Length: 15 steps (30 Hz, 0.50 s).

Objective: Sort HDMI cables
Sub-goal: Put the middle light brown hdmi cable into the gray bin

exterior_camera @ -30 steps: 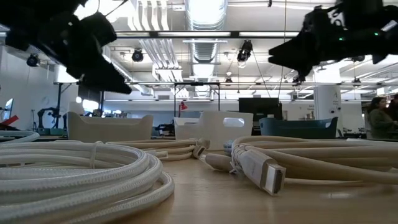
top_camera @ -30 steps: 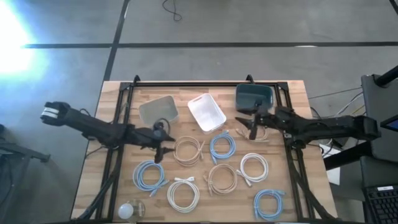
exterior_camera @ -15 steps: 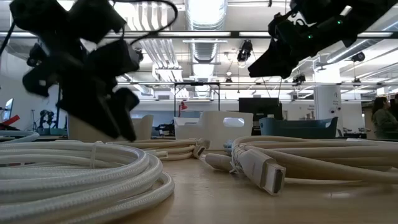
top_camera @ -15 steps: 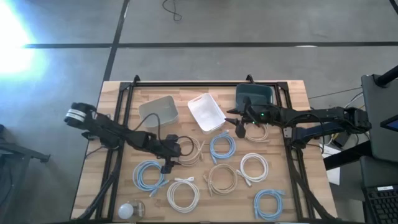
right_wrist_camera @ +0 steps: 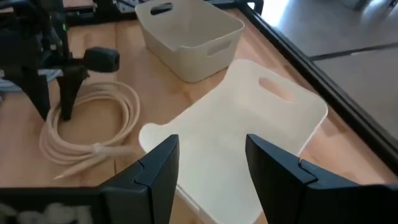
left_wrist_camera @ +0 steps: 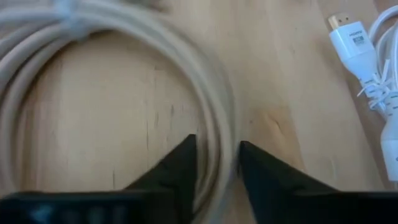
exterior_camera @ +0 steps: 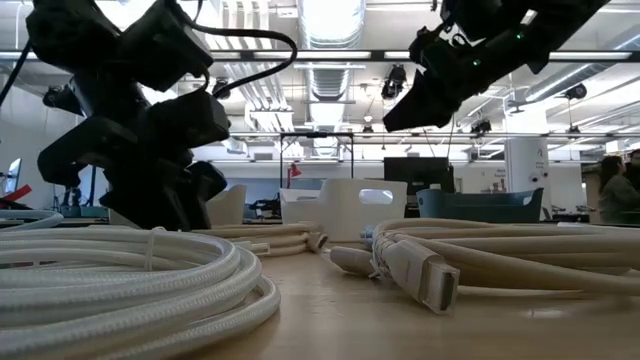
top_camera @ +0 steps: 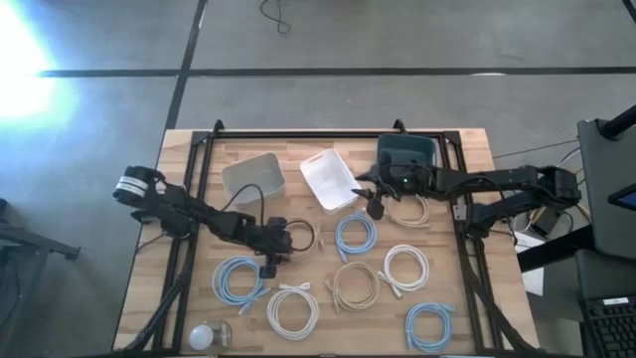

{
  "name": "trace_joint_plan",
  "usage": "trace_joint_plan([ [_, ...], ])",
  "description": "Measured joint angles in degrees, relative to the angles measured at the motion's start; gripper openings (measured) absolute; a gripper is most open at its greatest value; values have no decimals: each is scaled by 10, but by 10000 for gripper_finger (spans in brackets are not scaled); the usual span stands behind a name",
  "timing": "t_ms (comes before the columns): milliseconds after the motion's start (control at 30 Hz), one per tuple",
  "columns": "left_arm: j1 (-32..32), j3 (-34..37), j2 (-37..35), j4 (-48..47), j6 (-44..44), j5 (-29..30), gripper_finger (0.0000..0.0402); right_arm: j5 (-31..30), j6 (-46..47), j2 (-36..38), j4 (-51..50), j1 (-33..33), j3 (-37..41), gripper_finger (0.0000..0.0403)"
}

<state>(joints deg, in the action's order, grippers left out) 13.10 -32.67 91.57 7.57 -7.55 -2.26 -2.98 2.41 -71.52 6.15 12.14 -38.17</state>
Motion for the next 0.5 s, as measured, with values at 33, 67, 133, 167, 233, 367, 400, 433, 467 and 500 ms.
trace_joint_plan([
  [33,0,0,-1,1,0,3,83,0,-5,-2,1,0,-3,183],
  [67,1,0,-3,2,0,8,63,0,-9,-2,0,0,-6,183],
  [133,1,0,-8,3,0,13,29,0,-14,-2,0,0,-11,183],
  [167,1,0,-9,4,-2,13,24,0,-15,-2,0,0,-13,183],
  [233,1,1,-19,4,-4,16,24,0,-16,-2,0,0,-17,183],
  [367,10,-9,-48,-24,-13,18,30,0,-16,-2,0,0,-18,183],
  [400,13,-16,-60,-31,-12,20,31,0,-16,-2,0,0,-18,183],
  [433,17,-26,-74,-39,-10,30,31,0,-16,-2,0,0,-18,183],
  [467,20,-36,-92,-57,-6,49,31,0,-18,-2,0,0,-18,183],
  [500,24,-47,-108,-83,-1,78,29,0,-22,-2,0,0,-18,183],
])
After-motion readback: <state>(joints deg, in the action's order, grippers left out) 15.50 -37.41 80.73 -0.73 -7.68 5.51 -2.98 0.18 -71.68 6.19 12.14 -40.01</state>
